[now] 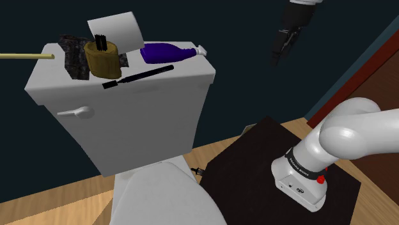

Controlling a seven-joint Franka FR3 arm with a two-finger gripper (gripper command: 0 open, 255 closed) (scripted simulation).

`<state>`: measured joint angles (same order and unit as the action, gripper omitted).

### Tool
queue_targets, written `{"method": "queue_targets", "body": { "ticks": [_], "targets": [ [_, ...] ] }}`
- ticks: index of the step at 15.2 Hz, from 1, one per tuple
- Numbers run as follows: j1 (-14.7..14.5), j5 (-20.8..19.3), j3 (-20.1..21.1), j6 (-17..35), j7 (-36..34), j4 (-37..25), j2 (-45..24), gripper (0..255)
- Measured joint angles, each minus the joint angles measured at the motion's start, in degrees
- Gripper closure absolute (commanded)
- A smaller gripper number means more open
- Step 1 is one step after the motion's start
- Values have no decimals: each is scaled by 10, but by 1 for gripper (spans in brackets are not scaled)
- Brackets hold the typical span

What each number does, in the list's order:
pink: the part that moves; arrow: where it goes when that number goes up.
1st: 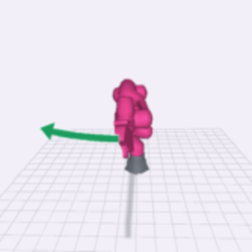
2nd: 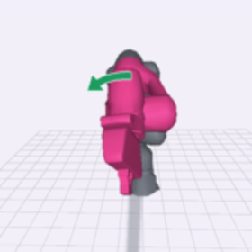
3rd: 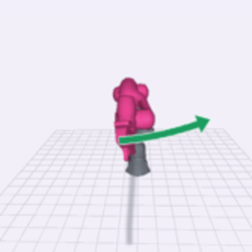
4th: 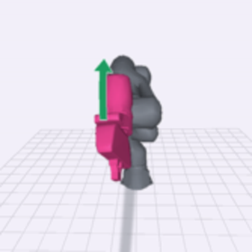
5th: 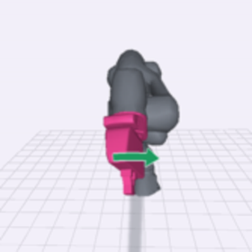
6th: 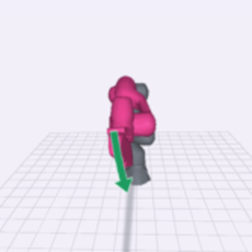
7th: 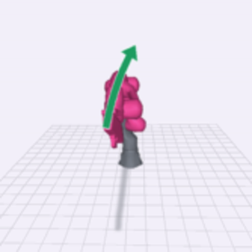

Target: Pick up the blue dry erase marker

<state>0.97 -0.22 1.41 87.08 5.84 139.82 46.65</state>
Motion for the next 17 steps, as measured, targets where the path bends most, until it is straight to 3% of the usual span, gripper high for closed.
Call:
{"method": "queue_targets", "body": {
  "ticks": [4, 17],
  "targets": [
    [-17, 5, -1, 35, 29, -11, -35, 0],
    [-119, 48, 12, 205, 210, -111, -237, 0]
  ]
}}
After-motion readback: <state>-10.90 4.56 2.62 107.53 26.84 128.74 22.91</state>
